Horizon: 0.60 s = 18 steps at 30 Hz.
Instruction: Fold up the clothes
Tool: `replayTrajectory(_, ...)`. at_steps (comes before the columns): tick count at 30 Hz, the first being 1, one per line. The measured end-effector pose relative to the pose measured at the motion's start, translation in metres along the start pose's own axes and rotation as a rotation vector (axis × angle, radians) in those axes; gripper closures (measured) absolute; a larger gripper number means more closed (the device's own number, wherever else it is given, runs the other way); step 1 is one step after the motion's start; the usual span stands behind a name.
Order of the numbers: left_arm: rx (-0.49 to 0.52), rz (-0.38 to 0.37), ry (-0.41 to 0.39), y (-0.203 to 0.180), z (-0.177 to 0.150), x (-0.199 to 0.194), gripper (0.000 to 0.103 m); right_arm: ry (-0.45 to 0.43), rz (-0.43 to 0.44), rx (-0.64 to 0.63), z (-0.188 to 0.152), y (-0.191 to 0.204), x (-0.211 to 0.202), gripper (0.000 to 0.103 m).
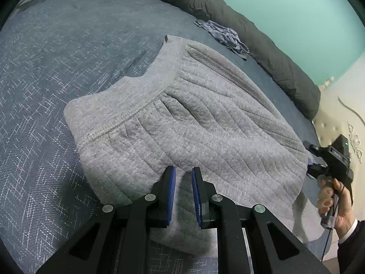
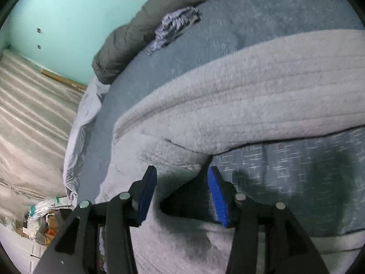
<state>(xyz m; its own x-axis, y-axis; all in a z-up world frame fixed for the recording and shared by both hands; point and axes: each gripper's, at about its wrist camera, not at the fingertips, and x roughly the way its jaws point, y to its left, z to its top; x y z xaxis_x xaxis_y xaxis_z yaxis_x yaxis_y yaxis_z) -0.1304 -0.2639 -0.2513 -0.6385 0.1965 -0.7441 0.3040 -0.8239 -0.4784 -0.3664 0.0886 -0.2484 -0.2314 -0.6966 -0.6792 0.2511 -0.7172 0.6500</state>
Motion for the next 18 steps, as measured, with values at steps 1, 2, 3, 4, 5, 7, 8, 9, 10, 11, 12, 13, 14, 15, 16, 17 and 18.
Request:
replayTrajectory(1, 0.001, 0.001, 0.001, 0.000, 0.000, 0.000, 0.087, 0.008, 0.001, 0.009, 0.000, -0.001, 0.005, 0.055)
replayTrajectory(2, 0.003, 0.002, 0.003, 0.000, 0.000, 0.001, 0.087, 0.021, 0.012, 0.023, 0.000, -0.002, 0.011, 0.055)
replayTrajectory(3, 0.003, 0.001, 0.003, 0.000, 0.000, 0.000, 0.087, 0.032, 0.017, 0.048, -0.001, -0.004, 0.018, 0.055)
replayTrajectory(4, 0.003, 0.001, 0.002, 0.000, 0.000, 0.000, 0.087, 0.026, 0.014, 0.065, -0.001, -0.007, 0.021, 0.055)
replayTrajectory(5, 0.002, 0.000, 0.002, 0.000, 0.000, 0.000, 0.087, 0.013, 0.014, 0.086, -0.001, -0.009, 0.023, 0.055)
replayTrajectory(7, 0.002, 0.001, 0.003, 0.000, 0.000, 0.000, 0.087, 0.003, 0.021, 0.125, 0.000, -0.015, 0.029, 0.058)
replayTrajectory(8, 0.002, 0.002, 0.003, 0.000, 0.000, 0.000, 0.087, 0.001, 0.020, 0.136, 0.001, -0.017, 0.031, 0.062)
replayTrajectory(9, 0.003, 0.002, 0.004, 0.000, 0.000, 0.001, 0.087, -0.002, 0.024, 0.131, 0.001, -0.016, 0.032, 0.074)
replayTrajectory(10, 0.004, 0.002, 0.005, 0.000, 0.000, 0.001, 0.087, -0.006, 0.028, 0.125, 0.002, -0.015, 0.032, 0.086)
replayTrajectory(11, 0.004, 0.002, 0.005, 0.001, 0.001, 0.001, 0.087, -0.016, 0.031, 0.113, 0.003, -0.013, 0.029, 0.091)
replayTrajectory(12, 0.005, 0.003, 0.006, 0.001, 0.001, 0.001, 0.087, -0.027, 0.033, 0.095, 0.003, -0.010, 0.026, 0.097)
replayTrajectory(13, 0.005, 0.003, 0.007, 0.001, 0.001, 0.001, 0.087, -0.032, 0.036, 0.077, 0.004, -0.008, 0.023, 0.099)
replayTrajectory(14, 0.005, 0.004, 0.007, 0.001, 0.001, 0.001, 0.087, -0.037, 0.039, 0.059, 0.006, -0.006, 0.020, 0.099)
replayTrajectory(15, 0.006, 0.005, 0.007, 0.001, 0.001, 0.001, 0.087, -0.050, 0.038, 0.043, 0.006, -0.004, 0.015, 0.100)
replayTrajectory(16, 0.006, 0.005, 0.008, 0.000, 0.001, 0.001, 0.087, -0.063, 0.037, 0.027, 0.006, -0.002, 0.010, 0.100)
replayTrajectory(17, 0.006, 0.005, 0.008, 0.000, 0.001, 0.001, 0.087, -0.074, 0.036, 0.029, 0.006, -0.003, 0.005, 0.100)
replayTrajectory(18, 0.005, 0.005, 0.008, 0.000, 0.001, 0.001, 0.087, -0.083, 0.034, 0.032, 0.005, -0.005, 0.000, 0.100)
